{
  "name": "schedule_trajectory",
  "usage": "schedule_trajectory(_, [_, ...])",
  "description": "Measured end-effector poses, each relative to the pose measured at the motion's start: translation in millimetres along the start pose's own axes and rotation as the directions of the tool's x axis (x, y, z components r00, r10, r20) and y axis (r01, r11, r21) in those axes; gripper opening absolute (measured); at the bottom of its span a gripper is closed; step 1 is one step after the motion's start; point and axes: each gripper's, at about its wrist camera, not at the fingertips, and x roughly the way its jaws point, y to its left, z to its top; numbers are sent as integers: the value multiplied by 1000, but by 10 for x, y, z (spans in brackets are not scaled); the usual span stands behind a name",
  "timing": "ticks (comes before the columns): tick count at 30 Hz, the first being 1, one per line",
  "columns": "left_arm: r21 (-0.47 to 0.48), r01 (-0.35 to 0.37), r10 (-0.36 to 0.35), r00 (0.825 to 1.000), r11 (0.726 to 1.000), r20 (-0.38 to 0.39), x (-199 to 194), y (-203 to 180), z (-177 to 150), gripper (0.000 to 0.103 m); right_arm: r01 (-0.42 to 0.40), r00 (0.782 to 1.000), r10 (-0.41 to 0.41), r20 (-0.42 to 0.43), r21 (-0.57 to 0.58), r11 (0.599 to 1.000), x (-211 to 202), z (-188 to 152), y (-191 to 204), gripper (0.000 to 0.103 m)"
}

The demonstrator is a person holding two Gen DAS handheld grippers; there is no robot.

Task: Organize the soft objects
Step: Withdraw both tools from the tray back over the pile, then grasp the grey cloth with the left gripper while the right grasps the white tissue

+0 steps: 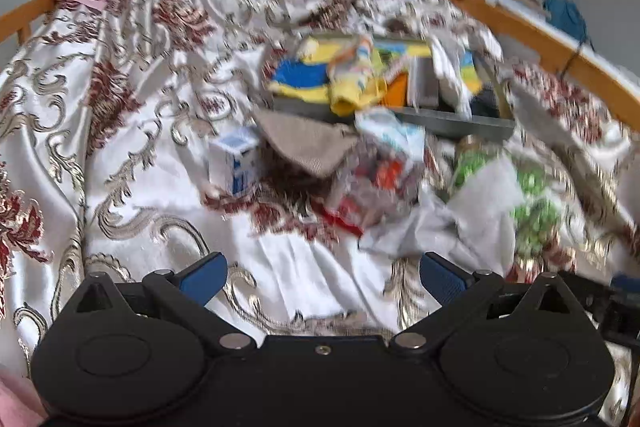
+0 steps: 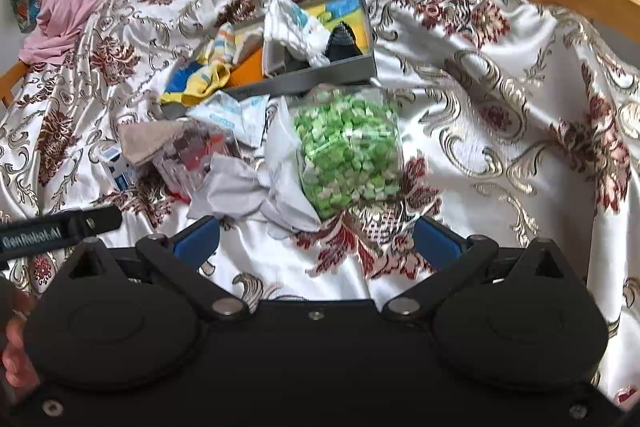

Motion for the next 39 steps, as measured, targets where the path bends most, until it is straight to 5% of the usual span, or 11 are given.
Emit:
schedule_trajectory(15, [51,-4,6,999,999,-40,71,-80,-43,102,-26,999,27,-45,39,999,44,7,-4,102])
schedule_trajectory(28, [55,-8,12,997,998,-73,181,-116,-24,102,-95,978,117,-174,129,987,257,99,-102,102])
schedule_trajectory(39, [52,47,-42,995,998,-95,422,-261,21,102,-106,960,142,-242,156,982,619,507,-353,102])
